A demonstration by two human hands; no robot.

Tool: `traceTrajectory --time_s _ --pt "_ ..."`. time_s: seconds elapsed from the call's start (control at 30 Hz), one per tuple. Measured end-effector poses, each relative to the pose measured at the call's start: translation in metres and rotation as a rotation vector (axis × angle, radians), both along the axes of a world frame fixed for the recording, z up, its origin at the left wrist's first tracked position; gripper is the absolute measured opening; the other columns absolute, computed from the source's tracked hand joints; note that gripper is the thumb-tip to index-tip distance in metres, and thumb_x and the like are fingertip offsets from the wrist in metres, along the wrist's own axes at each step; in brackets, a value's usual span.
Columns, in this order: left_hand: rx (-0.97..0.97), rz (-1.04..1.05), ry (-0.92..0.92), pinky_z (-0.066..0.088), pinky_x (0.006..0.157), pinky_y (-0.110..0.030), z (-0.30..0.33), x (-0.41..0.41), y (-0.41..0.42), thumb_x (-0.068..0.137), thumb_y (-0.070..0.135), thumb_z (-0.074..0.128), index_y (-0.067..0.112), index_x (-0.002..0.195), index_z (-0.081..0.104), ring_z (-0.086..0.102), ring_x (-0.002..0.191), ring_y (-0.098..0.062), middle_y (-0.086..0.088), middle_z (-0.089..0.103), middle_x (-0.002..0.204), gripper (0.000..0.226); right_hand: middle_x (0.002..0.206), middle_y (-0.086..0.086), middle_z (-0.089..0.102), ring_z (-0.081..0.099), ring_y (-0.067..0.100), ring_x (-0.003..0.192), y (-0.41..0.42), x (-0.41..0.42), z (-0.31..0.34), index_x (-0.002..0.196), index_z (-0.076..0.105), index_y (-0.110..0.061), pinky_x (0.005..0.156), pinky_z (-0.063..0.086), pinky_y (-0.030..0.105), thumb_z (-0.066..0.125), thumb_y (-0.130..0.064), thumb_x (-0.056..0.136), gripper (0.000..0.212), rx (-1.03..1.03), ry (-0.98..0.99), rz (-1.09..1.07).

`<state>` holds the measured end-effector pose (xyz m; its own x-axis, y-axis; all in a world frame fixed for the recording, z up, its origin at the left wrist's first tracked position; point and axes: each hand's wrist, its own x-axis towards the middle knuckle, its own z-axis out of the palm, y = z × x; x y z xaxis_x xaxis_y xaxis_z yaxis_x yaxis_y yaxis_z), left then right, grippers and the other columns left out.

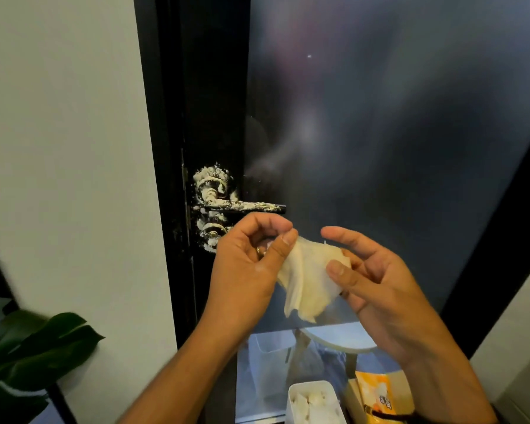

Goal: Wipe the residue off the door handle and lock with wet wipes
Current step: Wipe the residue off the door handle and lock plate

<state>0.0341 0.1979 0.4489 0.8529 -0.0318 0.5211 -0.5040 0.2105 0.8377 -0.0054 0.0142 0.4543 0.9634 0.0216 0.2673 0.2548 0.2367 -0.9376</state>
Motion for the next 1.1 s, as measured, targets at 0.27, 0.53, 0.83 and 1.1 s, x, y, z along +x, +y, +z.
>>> traceTrajectory --time_s 0.27,0.53,0.83,1.1 --pt "0.455 0.146 -0.391 0.047 0.111 -0.027 -0.030 -0.030 -0.014 0.086 0.043 0.082 0.025 0.137 0.054 0.053 0.137 -0.023 0.005 0.050 0.141 0.061 0.094 0.006 0.079 0.075 0.013 0.077 -0.002 -0.004 0.023 0.116 0.072 -0.009 0.060 0.057 0.020 0.074 -0.004 0.088 0.028 0.161 0.087 -0.193" --pt "0.361 0.149 -0.287 0.055 0.073 -0.013 -0.005 -0.011 -0.011 0.101 0.013 0.070 0.025 0.105 0.077 0.072 0.093 -0.009 0.017 0.075 0.097 0.015 0.111 -0.011 0.075 0.070 0.011 0.111 -0.014 -0.016 0.019 0.108 0.075 -0.032 0.083 0.059 0.026 0.073 -0.054 0.085 0.031 -0.231 0.030 -0.413" --pt "0.403 0.007 -0.157 0.065 0.068 -0.044 0.047 0.025 0.012 0.096 0.023 0.081 0.018 0.094 0.084 0.077 0.072 -0.027 -0.001 0.080 0.077 0.006 0.097 -0.020 0.077 0.076 0.006 0.092 0.022 -0.011 0.041 0.107 0.074 -0.032 0.073 0.060 0.017 0.086 -0.028 0.082 0.029 -0.617 -0.363 -0.460" --pt "0.390 -0.010 -0.029 0.059 0.068 -0.017 0.070 0.045 0.061 0.101 0.026 0.071 0.018 0.107 0.081 0.078 0.087 -0.008 0.007 0.082 0.093 0.015 0.110 0.022 0.077 0.075 0.034 0.098 0.062 0.027 0.053 0.110 0.074 -0.002 0.078 0.063 0.042 0.064 -0.017 0.095 0.024 0.107 -0.022 -0.018"
